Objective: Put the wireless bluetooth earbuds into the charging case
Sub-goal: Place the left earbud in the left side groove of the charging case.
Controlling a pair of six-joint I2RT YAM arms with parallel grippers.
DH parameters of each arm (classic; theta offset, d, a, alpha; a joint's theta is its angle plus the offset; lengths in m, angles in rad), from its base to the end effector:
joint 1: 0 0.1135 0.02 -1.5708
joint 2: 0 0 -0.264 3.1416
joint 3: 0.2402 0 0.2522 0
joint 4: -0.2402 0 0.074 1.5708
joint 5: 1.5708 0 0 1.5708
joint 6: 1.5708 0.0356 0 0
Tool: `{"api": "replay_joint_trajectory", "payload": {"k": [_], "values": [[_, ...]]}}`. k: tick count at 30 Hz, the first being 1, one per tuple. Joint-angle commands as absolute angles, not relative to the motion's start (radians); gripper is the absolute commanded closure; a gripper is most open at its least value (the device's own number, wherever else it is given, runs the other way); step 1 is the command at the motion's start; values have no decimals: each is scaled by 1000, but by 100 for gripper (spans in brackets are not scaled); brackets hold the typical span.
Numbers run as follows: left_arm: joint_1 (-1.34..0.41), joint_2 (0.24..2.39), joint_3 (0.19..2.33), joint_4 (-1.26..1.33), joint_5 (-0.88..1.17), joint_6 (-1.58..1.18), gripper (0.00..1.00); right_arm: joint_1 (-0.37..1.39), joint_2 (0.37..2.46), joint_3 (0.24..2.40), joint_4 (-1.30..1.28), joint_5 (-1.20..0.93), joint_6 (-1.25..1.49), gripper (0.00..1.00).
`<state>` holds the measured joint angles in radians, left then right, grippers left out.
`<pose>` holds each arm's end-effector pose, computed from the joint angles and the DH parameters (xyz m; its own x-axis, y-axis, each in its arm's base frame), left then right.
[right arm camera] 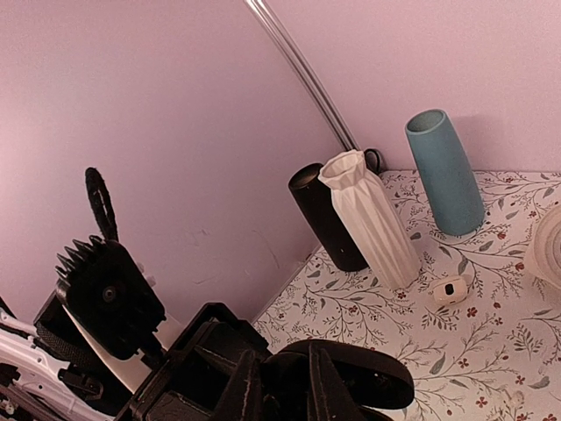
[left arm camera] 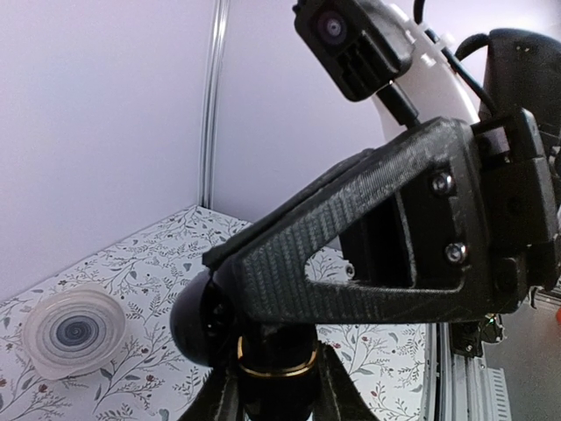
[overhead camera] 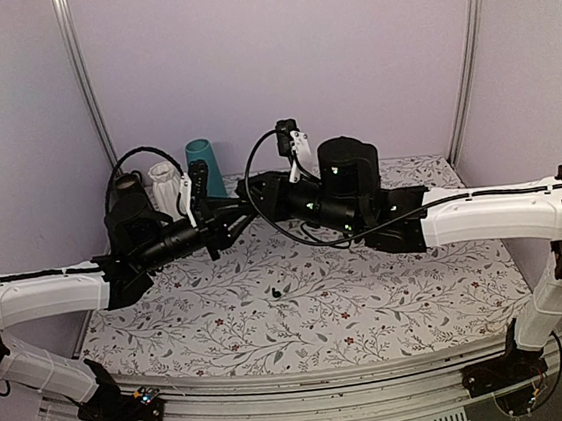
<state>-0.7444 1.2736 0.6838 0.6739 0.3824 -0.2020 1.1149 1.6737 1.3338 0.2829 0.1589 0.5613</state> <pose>0.2016 -0.2037 0.2885 -0.1205 -0.1421 -0.9825 0.8961 0.4103 -0.1692 0.1843 0.3630 0.3448 -0.4561 0.2636 -0.8500 -0.6783 0.5153 0.5238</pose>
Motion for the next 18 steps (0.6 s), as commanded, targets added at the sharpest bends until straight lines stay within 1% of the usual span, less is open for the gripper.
{"api": "replay_joint_trajectory", "payload": {"k": [1,18], "values": [[-755,1226,712,762,348,-178,100,1125,1656,1304,207,178,566,86],[-756,1214,704,767,330,-170,100,1130,1648,1304,189,201,562,84]]}}
